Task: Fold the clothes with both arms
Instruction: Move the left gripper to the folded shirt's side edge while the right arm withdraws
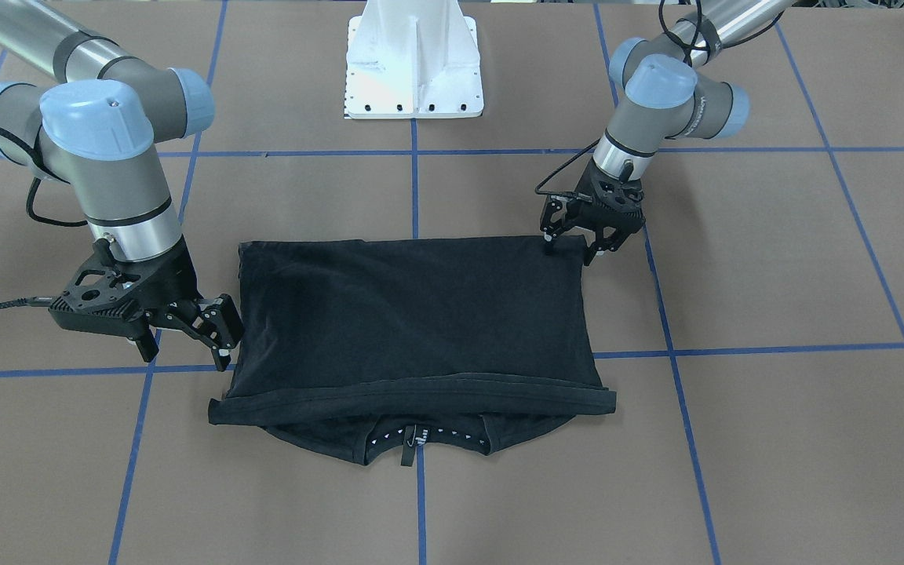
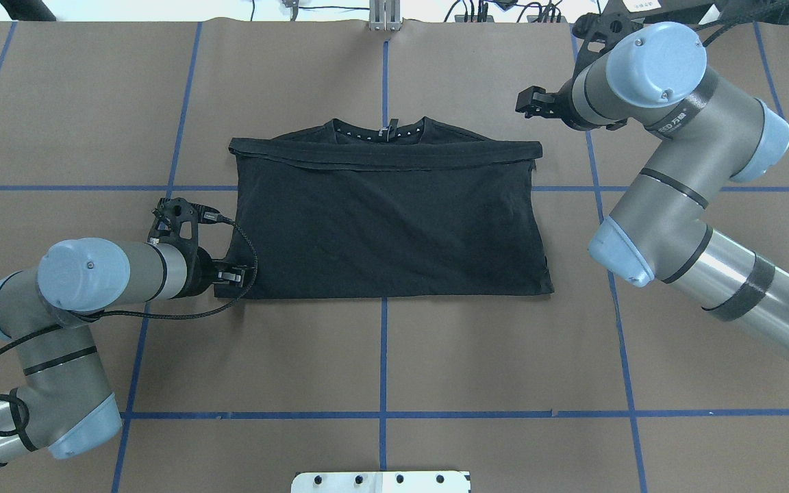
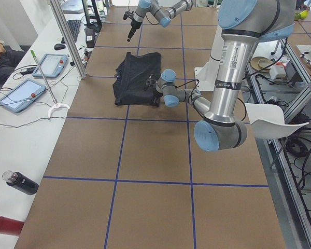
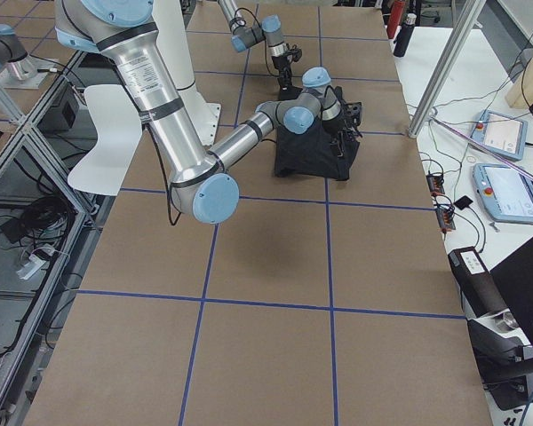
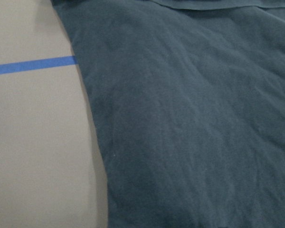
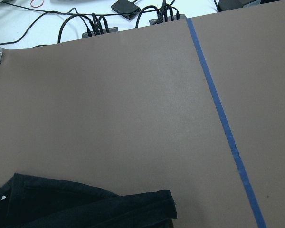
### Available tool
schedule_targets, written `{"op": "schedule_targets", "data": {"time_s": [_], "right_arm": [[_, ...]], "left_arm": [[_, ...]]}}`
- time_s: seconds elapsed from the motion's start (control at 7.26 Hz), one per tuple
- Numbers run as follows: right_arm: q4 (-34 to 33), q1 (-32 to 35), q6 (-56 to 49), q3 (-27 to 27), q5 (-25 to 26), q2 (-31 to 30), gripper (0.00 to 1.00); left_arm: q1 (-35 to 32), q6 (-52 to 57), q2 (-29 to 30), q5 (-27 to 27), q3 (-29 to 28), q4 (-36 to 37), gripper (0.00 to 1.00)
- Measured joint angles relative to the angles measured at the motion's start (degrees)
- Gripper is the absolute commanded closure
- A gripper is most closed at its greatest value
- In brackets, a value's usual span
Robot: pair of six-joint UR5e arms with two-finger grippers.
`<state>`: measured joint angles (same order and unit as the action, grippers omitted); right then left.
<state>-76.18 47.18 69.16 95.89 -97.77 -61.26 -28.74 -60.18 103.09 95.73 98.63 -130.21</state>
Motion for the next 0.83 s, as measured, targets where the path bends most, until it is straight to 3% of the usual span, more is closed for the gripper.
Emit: {"op": "schedule_targets", "data": {"time_s": [0.55, 0.83], "right_arm": [[0.0, -0.7, 0.3, -0.1, 1.5, 0.0, 0.00], [0.0, -0.8, 0.4, -0.1, 1.6, 0.0, 0.00]], "left_arm": [[0.0, 0.3, -3.9, 0.4, 0.8, -3.0, 0.45], [0.1, 0.3, -4.8, 0.5, 1.2, -4.4, 0.68]]}}
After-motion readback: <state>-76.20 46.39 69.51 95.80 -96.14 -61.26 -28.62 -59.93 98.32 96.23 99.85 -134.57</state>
